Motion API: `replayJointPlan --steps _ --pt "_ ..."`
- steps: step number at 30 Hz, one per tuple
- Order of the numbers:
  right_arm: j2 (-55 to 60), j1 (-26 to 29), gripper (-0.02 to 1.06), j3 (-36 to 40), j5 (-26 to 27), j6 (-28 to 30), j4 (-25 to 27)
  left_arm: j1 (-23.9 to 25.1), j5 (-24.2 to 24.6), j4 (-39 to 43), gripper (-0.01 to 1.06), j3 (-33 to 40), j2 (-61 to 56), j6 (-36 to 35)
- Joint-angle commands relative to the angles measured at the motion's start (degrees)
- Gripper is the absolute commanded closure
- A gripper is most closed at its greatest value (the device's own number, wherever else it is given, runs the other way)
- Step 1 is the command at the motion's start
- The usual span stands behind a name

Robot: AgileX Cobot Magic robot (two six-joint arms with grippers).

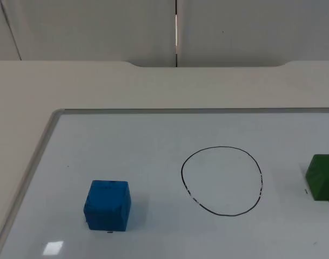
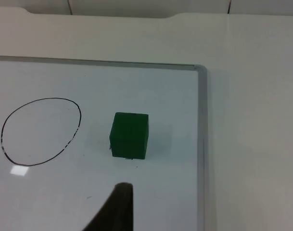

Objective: Push the two cubes into the marked area.

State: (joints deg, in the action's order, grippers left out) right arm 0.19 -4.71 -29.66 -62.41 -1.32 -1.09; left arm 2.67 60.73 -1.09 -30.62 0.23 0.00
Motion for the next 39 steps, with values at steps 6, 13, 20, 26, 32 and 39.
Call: replayJointPlan --steps 6,13,20,26,32,39 --pt "-0.2 0.4 -0.01 0.2 0.6 0.7 0.2 0.1 -1.8 -2.7 0.00 -1.7 5.7 0.0" --pt "-0.2 0.4 -0.01 0.2 0.6 0.7 0.2 0.1 -4.1 -3.0 0.00 -3.1 13.3 0.0" --pt "-0.2 0.4 -0.01 0.2 0.6 0.7 0.2 0.1 -6.5 -3.0 0.00 -4.5 17.8 0.0" --pt "-0.2 0.4 -0.01 0.2 0.6 0.7 0.2 0.1 -9.9 -4.9 0.00 -4.7 21.9 0.0" --pt "-0.2 0.4 -0.01 0.2 0.6 0.7 0.2 0.1 -11.9 -5.3 0.00 -4.7 25.0 1.2" --pt "-0.2 0.4 0.00 0.2 0.6 0.7 0.2 0.1 -14.4 -5.5 0.00 -4.7 29.0 1.8"
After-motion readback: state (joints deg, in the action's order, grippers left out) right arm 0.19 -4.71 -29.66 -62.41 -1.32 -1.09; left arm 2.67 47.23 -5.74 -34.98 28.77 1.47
